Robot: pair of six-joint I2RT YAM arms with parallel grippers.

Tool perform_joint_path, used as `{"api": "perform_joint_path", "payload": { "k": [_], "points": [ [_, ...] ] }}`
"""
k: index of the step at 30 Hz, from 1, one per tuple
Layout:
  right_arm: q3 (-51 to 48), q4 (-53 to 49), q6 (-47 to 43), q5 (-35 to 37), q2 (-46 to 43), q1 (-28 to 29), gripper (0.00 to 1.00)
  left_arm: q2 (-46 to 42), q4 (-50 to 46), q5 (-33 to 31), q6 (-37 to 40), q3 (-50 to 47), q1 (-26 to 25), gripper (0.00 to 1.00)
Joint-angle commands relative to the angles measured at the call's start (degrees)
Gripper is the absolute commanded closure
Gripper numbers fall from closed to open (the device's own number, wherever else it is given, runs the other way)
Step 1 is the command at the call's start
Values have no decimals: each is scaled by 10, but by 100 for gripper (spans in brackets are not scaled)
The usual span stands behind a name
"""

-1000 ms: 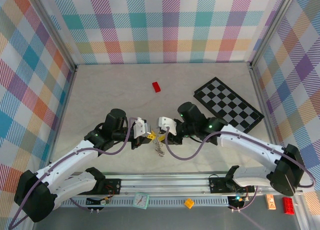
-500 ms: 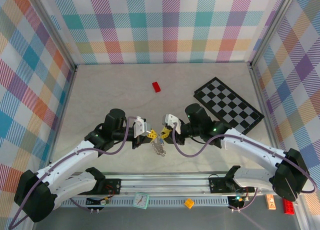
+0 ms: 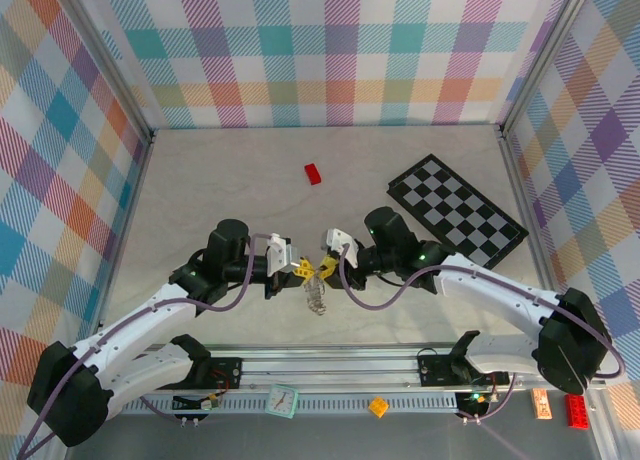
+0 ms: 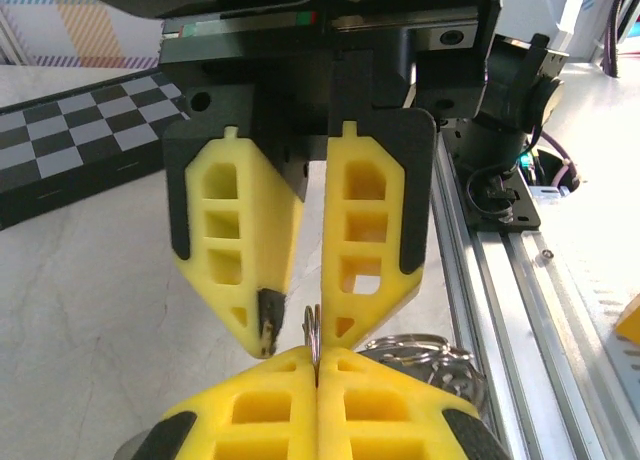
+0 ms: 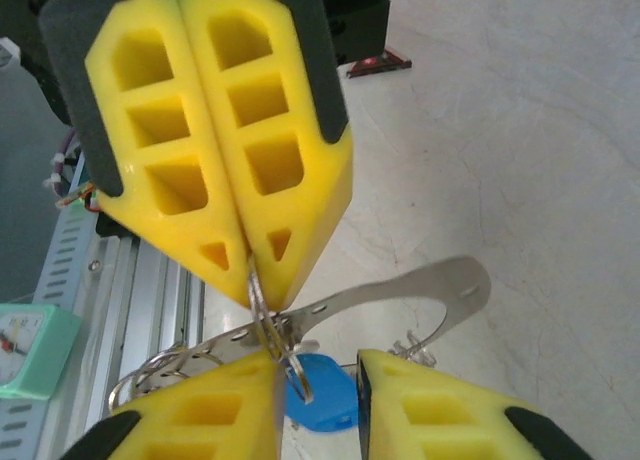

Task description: Put the keys on the keyring

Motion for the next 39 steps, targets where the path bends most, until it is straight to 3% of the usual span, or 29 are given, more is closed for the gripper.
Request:
{"api": "perform_joint_path", "payload": {
  "k": [1, 6, 13, 21, 25, 27, 29, 33, 39],
  "points": [
    [-14, 36, 5, -12, -17, 2, 70, -12, 33, 27, -3, -6, -4, 100],
    [-33, 55, -5, -8, -47, 2, 66, -7, 34, 30, -4, -3, -4, 100],
    [-32, 75, 5, -28, -37, 3, 67, -4, 38, 34, -7, -3, -4, 100],
    [-14, 104, 25, -53, -9, 3, 85, -2, 42, 38, -11, -1, -4, 100],
    [4, 60, -1, -44, -7, 3, 100, -6, 41, 21, -11, -2, -4, 100],
    [15, 26, -21, -29, -12, 3, 100, -7, 29, -2, -3, 0, -4, 83],
    [36, -29, -50, -8, -12, 7, 100, -5, 3, -24, 16, 7, -4, 76],
    [87, -133, -112, 37, -3, 28, 100, 0, -37, -50, 42, 22, -4, 75],
    [140, -202, -154, 67, 20, 50, 100, -1, -38, -47, 46, 24, -5, 77]
  ]
}}
